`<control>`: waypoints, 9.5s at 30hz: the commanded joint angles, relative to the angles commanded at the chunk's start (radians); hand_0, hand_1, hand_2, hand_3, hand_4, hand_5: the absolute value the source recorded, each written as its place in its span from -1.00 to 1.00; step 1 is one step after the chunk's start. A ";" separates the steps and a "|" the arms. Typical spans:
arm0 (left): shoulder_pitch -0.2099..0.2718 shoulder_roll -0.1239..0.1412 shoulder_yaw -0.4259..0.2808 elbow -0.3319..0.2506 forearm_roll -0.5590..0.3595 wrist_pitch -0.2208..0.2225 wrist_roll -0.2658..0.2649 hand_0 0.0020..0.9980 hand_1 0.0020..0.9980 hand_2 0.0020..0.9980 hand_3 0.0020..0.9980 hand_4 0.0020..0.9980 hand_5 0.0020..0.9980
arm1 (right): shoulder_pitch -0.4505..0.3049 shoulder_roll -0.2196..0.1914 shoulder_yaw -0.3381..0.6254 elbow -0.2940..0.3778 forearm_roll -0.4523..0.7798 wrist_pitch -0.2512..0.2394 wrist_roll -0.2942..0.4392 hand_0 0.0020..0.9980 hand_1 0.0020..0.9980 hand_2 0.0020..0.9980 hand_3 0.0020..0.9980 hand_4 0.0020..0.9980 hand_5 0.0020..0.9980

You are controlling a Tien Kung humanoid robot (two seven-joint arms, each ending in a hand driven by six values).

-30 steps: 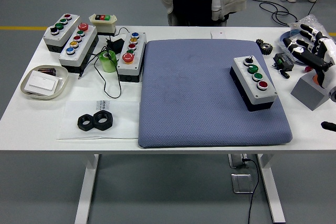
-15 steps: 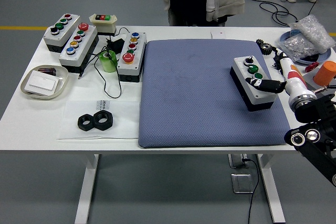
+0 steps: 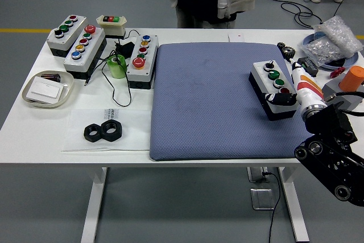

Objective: Pick up the button,place it on the desk,press the button,press the button

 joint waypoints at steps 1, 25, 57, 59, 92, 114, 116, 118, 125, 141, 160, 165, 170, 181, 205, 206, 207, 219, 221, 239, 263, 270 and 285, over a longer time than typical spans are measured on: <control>0.000 0.000 0.000 0.000 0.000 0.000 0.000 0.36 0.31 0.50 0.58 0.39 1.00 | 0.004 0.005 0.000 -0.011 0.008 0.000 0.000 1.00 0.84 0.98 1.00 0.95 -0.51; -0.002 0.000 0.001 0.000 -0.002 0.001 0.000 0.37 0.30 0.49 0.58 0.40 1.00 | 0.100 0.026 -0.022 -0.178 0.058 0.118 -0.059 0.63 0.20 0.28 0.62 0.92 -0.52; -0.004 0.002 0.001 0.001 -0.006 0.002 -0.001 0.37 0.30 0.49 0.58 0.40 1.00 | 0.222 -0.208 -0.361 -0.084 0.166 0.348 0.539 0.08 -0.14 -0.01 0.28 0.68 -0.74; -0.004 0.002 0.001 0.001 -0.007 0.002 -0.001 0.37 0.30 0.49 0.58 0.40 1.00 | 0.230 -0.213 -0.372 -0.084 0.163 0.351 0.607 0.06 -0.12 -0.02 0.29 0.66 -0.84; 0.001 0.001 -0.014 0.003 0.012 0.001 0.002 0.37 0.30 0.50 0.58 0.39 1.00 | 0.237 -0.251 -0.342 -0.008 0.030 0.432 0.651 1.00 0.81 1.00 1.00 0.98 -0.89; 0.018 0.004 -0.022 0.004 0.025 -0.002 0.004 0.36 0.30 0.50 0.58 0.39 1.00 | 0.008 -0.411 -0.087 0.367 0.090 0.158 0.379 -0.07 -0.29 -0.16 0.87 0.14 -1.00; 0.018 0.004 -0.022 0.003 0.027 -0.003 0.005 0.36 0.30 0.50 0.58 0.39 1.00 | 0.000 -0.418 -0.090 0.374 0.095 0.118 0.367 -0.07 -0.29 -0.16 0.87 0.14 -1.00; 0.018 0.003 -0.022 0.003 0.027 -0.003 0.005 0.37 0.30 0.50 0.58 0.38 1.00 | -0.010 -0.424 -0.099 0.377 0.092 0.139 0.357 -0.48 -0.74 -0.51 0.57 0.25 -1.00; 0.017 0.003 -0.019 0.003 0.022 -0.002 0.004 0.36 0.30 0.50 0.58 0.39 1.00 | -0.030 -0.431 -0.130 0.387 0.049 0.275 0.325 -0.67 -0.91 -0.65 0.50 0.07 -1.00; 0.015 0.003 -0.016 0.002 0.020 -0.003 0.005 0.36 0.30 0.50 0.58 0.39 1.00 | -0.005 -0.418 -0.189 0.384 0.027 0.372 0.286 -0.72 -0.97 -0.69 0.50 0.04 -1.00; 0.003 0.003 -0.007 0.002 0.005 -0.001 0.001 0.37 0.30 0.50 0.58 0.40 1.00 | 0.028 -0.395 -0.247 0.361 0.031 0.389 0.273 -0.72 -0.98 -0.69 0.50 0.05 -1.00; 0.002 0.003 -0.007 0.003 0.004 -0.001 0.001 0.37 0.30 0.50 0.58 0.40 1.00 | 0.032 -0.392 -0.265 0.351 0.030 0.392 0.271 -0.72 -0.98 -0.69 0.50 0.05 -1.00; 0.002 0.003 -0.006 0.003 0.003 -0.001 0.000 0.37 0.30 0.49 0.57 0.40 1.00 | 0.037 -0.391 -0.279 0.347 0.030 0.397 0.268 -0.74 -0.99 -0.70 0.49 0.05 -1.00; 0.001 0.003 -0.005 0.002 0.002 -0.001 0.001 0.37 0.30 0.49 0.57 0.40 1.00 | 0.034 -0.393 -0.245 0.377 0.022 0.376 0.264 -0.74 -0.99 -0.70 0.49 0.05 -1.00; 0.003 0.002 -0.012 0.001 0.012 -0.001 0.006 0.37 0.30 0.50 0.57 0.41 1.00 | 0.075 -0.327 -0.329 0.346 0.036 0.382 0.258 -0.73 -0.99 -0.70 0.48 0.06 -1.00; 0.003 0.002 -0.012 0.001 0.012 -0.001 0.006 0.37 0.30 0.50 0.57 0.41 1.00 | 0.075 -0.327 -0.330 0.346 0.036 0.382 0.258 -0.73 -0.99 -0.70 0.48 0.06 -1.00; 0.004 0.001 -0.013 0.001 0.014 -0.001 0.006 0.37 0.30 0.50 0.57 0.41 1.00 | 0.074 -0.328 -0.332 0.345 0.036 0.383 0.258 -0.73 -0.99 -0.70 0.48 0.06 -1.00; 0.008 0.001 -0.020 0.001 0.022 -0.002 0.008 0.37 0.30 0.50 0.58 0.40 1.00 | 0.065 -0.337 -0.281 0.357 0.031 0.376 0.256 -0.73 -0.99 -0.70 0.48 0.06 -1.00; 0.007 0.001 -0.017 0.001 0.020 -0.002 0.008 0.37 0.30 0.50 0.58 0.40 1.00 | 0.066 -0.337 -0.281 0.356 0.032 0.377 0.256 -0.73 -0.99 -0.70 0.48 0.06 -1.00; 0.003 0.000 -0.006 0.000 0.006 -0.001 0.005 0.37 0.30 0.50 0.58 0.39 1.00 | 0.069 -0.327 -0.326 0.321 0.043 0.388 0.256 -0.73 -0.99 -0.71 0.48 0.06 -1.00; 0.003 0.001 -0.007 0.000 0.008 -0.001 0.006 0.37 0.30 0.50 0.58 0.39 1.00 | -0.039 -0.372 0.153 0.376 0.436 0.177 0.463 0.80 0.59 0.78 0.99 0.47 -0.39; 0.004 0.001 -0.010 0.000 0.012 -0.002 0.007 0.37 0.30 0.50 0.58 0.39 1.00 | -0.081 -0.356 0.305 0.274 0.722 0.038 0.683 0.82 0.62 0.72 0.74 0.45 -0.39; 0.008 -0.003 -0.020 0.001 0.023 -0.001 0.009 0.37 0.30 0.50 0.58 0.39 1.00 | -0.150 -0.348 0.376 0.194 1.359 0.051 0.683 0.82 0.66 0.74 0.70 0.30 -0.13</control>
